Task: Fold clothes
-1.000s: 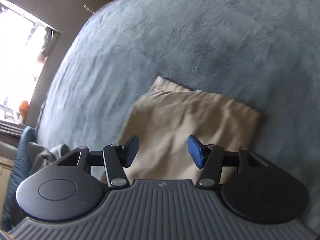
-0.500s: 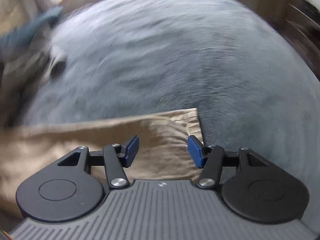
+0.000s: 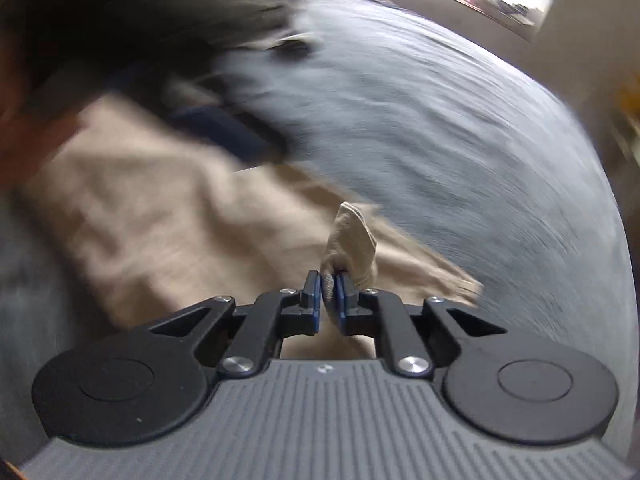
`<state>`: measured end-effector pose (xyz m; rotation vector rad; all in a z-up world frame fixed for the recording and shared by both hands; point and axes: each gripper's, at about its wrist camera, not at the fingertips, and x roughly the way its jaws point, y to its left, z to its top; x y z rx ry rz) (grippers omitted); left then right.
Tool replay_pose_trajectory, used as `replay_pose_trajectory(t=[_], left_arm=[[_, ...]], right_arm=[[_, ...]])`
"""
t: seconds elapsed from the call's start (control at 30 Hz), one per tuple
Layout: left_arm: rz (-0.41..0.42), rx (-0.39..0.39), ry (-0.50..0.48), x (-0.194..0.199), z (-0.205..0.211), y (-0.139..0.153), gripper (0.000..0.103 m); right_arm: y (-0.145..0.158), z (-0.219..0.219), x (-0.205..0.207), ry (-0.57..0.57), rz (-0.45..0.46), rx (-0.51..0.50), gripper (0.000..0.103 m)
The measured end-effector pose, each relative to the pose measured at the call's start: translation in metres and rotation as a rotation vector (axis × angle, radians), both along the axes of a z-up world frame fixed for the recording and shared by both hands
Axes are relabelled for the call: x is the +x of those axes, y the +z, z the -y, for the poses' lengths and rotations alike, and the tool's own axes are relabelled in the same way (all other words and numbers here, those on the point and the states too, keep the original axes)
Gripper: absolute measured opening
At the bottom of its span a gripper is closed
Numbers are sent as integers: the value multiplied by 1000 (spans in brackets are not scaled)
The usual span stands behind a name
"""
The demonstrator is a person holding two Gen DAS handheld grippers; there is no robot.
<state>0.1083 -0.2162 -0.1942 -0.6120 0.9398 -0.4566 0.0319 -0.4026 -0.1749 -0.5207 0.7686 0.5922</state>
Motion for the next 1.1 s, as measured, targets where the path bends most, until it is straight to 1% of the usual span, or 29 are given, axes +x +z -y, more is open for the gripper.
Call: replay_pose_trajectory(t=[0.03,0.1,0.13,0.2,0.23,0.3,0.4,0.47,0.6,0.67,0.73,0.77,0.8,0.87,0.9,0.97,1.03,1.1], left_arm=[[-12,15,-2,3,5,-5,53],[-44,50,-2,8,11,-16,52],[-52,62,-3,9,12,-20,52],[-57,72,2,9,12,-25,52],[-59,69,5,9,11,-26,52],[-60,68,11,8,10,-29,52],[-60,71,14,7,8,-30,52],[-55,75,12,6,7,-30,52],[-49,78,17,4,7,-32,52],[-46,79,20,4,8,-33,52],[-42,77,25,3,7,-34,52],[-42,74,29,3,7,-35,52],[-43,69,35,3,7,-35,52],[-47,62,45,3,6,-35,52],[-49,60,49,3,6,-35,52],[-53,60,53,4,6,-34,52],[-53,62,62,4,5,-32,52],[-44,54,80,3,3,-28,54]], right_arm=[[-5,-5,-5,34,-4,-14,10],[-7,-7,-7,62,-34,-10,15],[-1,-1,-7,53,-50,26,17],[15,15,-4,18,-78,126,30],[24,26,0,-11,-93,186,33],[39,51,8,-71,-133,309,47],[40,78,30,-157,-212,435,53],[27,88,47,-204,-277,488,56],[-14,89,79,-215,-443,520,56],[-25,81,85,-185,-450,490,55],[-22,71,85,-133,-430,484,54],[-19,66,83,-105,-416,477,47],[-14,61,78,-78,-393,453,32],[-7,53,68,-24,-350,404,25],[-4,50,62,1,-331,381,18],[3,49,54,30,-302,362,15],[12,58,48,-1,-250,375,13],[19,74,51,-95,-194,406,11]])
